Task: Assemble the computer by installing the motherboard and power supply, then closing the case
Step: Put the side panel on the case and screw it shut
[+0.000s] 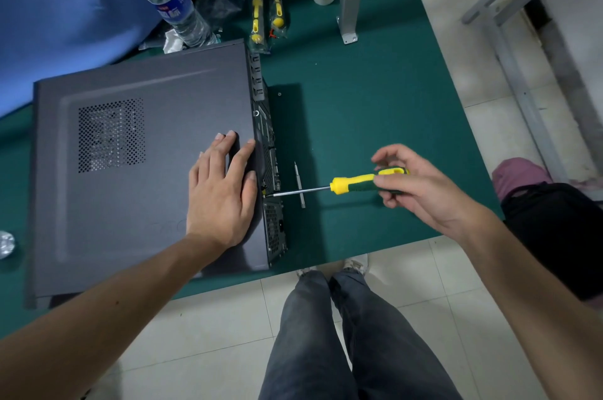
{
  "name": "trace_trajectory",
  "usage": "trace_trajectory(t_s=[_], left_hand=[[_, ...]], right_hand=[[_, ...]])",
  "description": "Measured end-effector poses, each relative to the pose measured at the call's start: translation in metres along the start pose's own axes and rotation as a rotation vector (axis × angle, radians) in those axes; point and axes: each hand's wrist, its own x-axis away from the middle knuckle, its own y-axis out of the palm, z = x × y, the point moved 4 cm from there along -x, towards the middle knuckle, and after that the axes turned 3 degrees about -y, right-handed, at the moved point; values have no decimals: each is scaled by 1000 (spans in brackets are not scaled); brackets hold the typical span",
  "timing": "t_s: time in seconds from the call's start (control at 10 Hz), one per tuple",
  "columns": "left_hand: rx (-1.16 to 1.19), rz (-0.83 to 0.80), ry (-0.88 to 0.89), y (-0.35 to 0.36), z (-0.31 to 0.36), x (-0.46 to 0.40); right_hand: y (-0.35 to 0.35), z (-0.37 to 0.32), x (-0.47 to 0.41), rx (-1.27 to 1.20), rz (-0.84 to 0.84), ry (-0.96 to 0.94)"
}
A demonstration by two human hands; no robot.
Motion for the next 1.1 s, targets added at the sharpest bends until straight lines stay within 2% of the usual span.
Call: trace_trajectory(t_s=[0.1, 0.2, 0.3, 0.4, 0.5, 0.6, 0.7, 0.8, 0.9, 1.0, 1.1], left_hand=[[0, 0, 0, 0, 0, -1], [0, 0, -1, 0, -1, 0], [0, -3, 0, -1, 0, 0], [-2, -7, -2, -1, 1, -1], [4, -1, -3, -2, 0, -1], [8, 4, -1, -3, 0, 0], [11, 1, -3, -3, 2, 0], [13, 2, -4, -4, 2, -1], [17, 2, -7, -4, 1, 0], [17, 1, -7, -4, 1, 0], [15, -2, -7, -3, 2, -1]], right_hand=[[0, -5, -4, 98, 51, -37], [4, -5, -7, 394, 97, 51], [1, -4, -4, 130, 2, 52], [0, -7, 0, 28, 2, 0], [4, 0, -3, 384, 97, 45], [5, 0, -4, 281, 60, 38], [0, -8, 0, -3, -19, -38], [2, -6, -2, 157, 53, -49], [7, 0, -3, 315, 72, 21], [2, 0, -1, 50, -18, 11], [-1, -8, 1, 96, -8, -78]])
